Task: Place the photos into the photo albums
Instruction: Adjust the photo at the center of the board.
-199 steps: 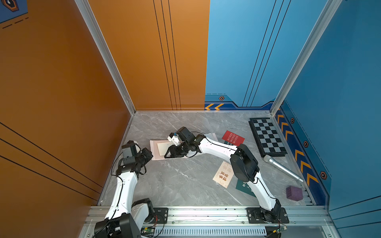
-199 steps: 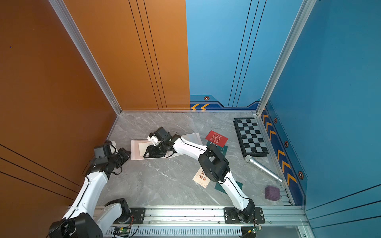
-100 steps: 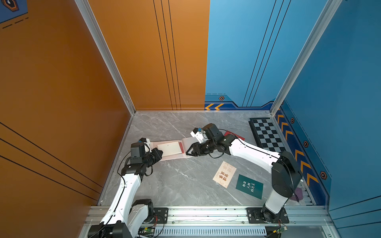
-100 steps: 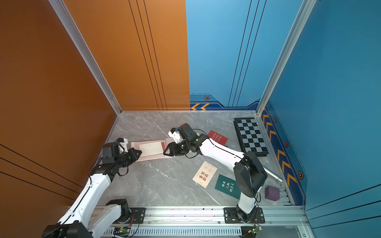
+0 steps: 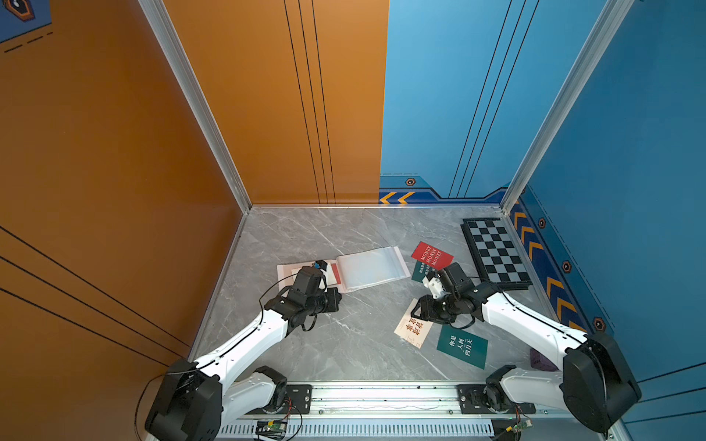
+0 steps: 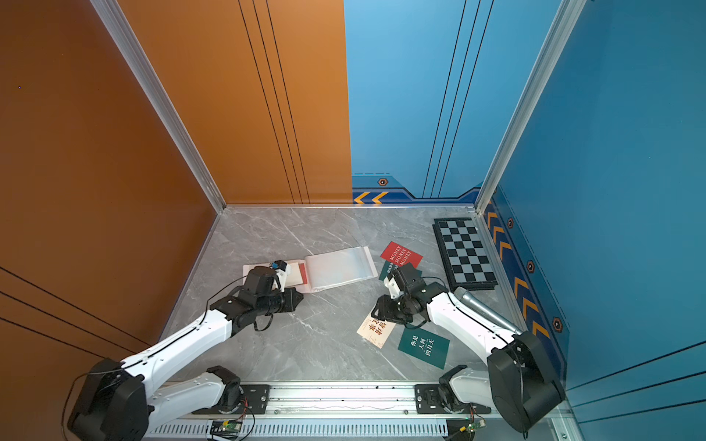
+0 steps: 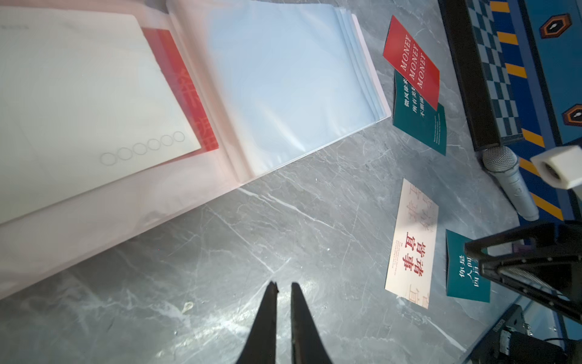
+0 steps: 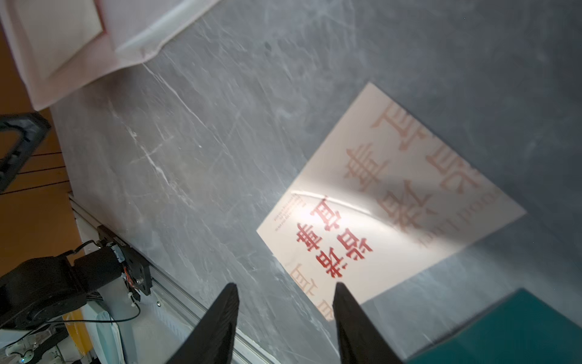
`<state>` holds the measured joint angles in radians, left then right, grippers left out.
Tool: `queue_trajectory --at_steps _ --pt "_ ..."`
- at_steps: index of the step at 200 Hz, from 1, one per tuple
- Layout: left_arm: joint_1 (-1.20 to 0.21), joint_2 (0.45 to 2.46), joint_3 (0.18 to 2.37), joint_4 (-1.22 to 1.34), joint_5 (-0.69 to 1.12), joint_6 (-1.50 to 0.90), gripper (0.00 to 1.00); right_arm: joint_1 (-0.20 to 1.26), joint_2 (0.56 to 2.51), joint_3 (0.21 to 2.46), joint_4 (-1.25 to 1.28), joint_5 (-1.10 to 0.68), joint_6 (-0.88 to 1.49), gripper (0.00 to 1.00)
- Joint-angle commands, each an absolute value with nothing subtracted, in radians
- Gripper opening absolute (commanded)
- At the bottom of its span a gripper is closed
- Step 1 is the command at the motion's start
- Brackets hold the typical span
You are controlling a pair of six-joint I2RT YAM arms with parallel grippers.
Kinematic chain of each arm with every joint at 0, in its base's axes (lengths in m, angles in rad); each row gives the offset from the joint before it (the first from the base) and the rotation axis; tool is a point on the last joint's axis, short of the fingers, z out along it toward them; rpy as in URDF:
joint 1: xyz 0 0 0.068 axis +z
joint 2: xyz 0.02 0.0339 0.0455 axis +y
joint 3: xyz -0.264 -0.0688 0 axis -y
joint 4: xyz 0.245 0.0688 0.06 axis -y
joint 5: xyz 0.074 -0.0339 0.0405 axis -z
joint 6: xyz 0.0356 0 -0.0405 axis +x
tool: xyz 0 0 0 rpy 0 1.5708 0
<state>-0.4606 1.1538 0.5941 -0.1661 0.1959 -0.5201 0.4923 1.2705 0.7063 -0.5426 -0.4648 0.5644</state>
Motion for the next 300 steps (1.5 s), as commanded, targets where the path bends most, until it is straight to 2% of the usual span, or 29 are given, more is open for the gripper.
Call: queue_trajectory --at_steps 1,52,81,126,164,201,233,279,300 --pt "-0.482 1.213 0.625 -0.074 0.137 -0.508 0.12 0.490 1.227 0.649 -0.650 -0.434 0.556 0.51" --pt "-0.523 1.270 0.645 -0.038 0.085 -0.516 0.12 0.505 1.197 0.578 -0.665 -0.414 0.600 0.51" --pt "-0.527 1.266 0.638 -0.026 0.076 -0.521 0.12 0.568 1.253 0.559 -0.537 -0.415 0.659 0.51" --pt "-0.535 1.226 0.607 -0.026 0.050 -0.546 0.11 0.676 1.498 0.615 -0.298 -0.423 0.694 0.51" --pt "-0.535 1.192 0.586 -0.038 0.049 -0.558 0.11 0.726 1.685 0.701 -0.046 -0.508 0.756 0.50" --pt "-0.541 1.188 0.577 -0.054 0.061 -0.571 0.11 0.757 1.732 0.798 -0.038 -0.549 0.747 0.50" --pt "-0.560 1.245 0.579 -0.055 0.110 -0.590 0.12 0.665 1.669 0.799 -0.045 -0.614 0.750 0.50" --pt "-0.650 1.358 0.626 -0.083 0.130 -0.588 0.13 0.519 1.498 0.777 -0.158 -0.592 0.683 0.50" --pt "-0.684 1.418 0.652 -0.083 0.138 -0.595 0.19 0.406 1.476 0.714 -0.185 -0.588 0.650 0.50"
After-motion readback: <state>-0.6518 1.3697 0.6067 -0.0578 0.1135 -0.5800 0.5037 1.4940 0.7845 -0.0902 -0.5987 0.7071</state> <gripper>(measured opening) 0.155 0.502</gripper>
